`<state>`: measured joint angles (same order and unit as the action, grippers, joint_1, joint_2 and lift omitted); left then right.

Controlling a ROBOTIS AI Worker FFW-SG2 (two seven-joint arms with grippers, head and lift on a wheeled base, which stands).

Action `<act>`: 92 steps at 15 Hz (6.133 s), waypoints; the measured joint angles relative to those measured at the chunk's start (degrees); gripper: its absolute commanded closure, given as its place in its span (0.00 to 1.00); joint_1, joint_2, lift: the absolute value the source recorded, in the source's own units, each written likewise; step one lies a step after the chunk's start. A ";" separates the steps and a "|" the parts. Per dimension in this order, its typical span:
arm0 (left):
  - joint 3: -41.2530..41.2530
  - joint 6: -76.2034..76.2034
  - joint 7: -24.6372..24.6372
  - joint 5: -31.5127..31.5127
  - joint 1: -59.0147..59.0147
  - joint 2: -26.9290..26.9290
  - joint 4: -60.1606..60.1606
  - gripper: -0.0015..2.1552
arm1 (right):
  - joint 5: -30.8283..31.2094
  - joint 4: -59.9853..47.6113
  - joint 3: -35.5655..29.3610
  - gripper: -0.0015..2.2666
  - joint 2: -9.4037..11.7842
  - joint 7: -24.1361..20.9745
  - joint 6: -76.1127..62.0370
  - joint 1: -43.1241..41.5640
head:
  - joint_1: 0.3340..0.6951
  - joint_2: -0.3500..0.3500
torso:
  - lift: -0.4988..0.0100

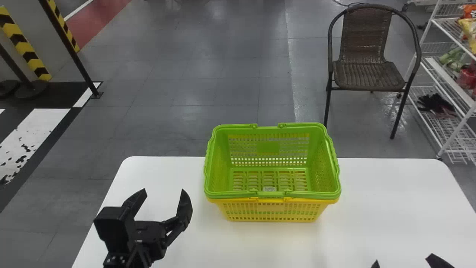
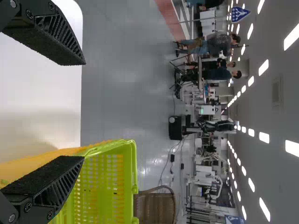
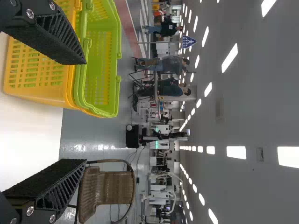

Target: Grasp handle with right gripper to insert into left gripper then lift and swing left to center

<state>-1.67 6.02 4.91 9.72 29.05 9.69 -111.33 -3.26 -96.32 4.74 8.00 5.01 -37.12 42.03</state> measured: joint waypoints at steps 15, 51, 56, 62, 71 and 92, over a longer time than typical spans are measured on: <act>-11.39 44.87 -28.21 9.33 -29.90 0.06 9.57 0.03 | 0.27 -0.19 0.00 0.03 0.00 0.00 0.36 0.25 | 1.00 0.65 | 0.98; -10.43 59.08 -47.78 13.39 -56.73 0.77 45.45 0.04 | 0.17 0.52 -1.49 0.03 -0.26 -0.08 -0.54 1.29 | 1.00 0.47 | 0.98; -9.22 63.23 -49.79 13.47 -59.29 0.52 45.55 0.04 | 0.03 0.88 -1.70 0.03 -0.26 -0.08 -1.12 1.30 | 1.00 0.43 | 0.98; -6.95 69.63 -52.05 13.46 -61.80 0.29 45.41 0.04 | -0.16 0.96 -1.85 0.03 -0.26 -0.08 -1.97 1.30 | 1.00 0.38 | 0.98; -3.62 64.19 -52.10 12.32 -64.56 -2.18 47.28 0.04 | -0.34 1.40 -2.46 0.03 -0.28 -0.08 -3.50 1.49 | 1.00 0.30 | 0.98; -1.63 65.48 -51.83 12.78 -65.78 -4.92 47.52 0.04 | 2.58 2.38 -7.31 0.94 -0.51 -4.17 11.11 -11.14 | 1.00 0.17 | 0.98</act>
<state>-3.30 71.50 -46.93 22.50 -36.74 4.76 -63.81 -0.67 -93.94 -2.56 7.48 0.83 -26.01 30.88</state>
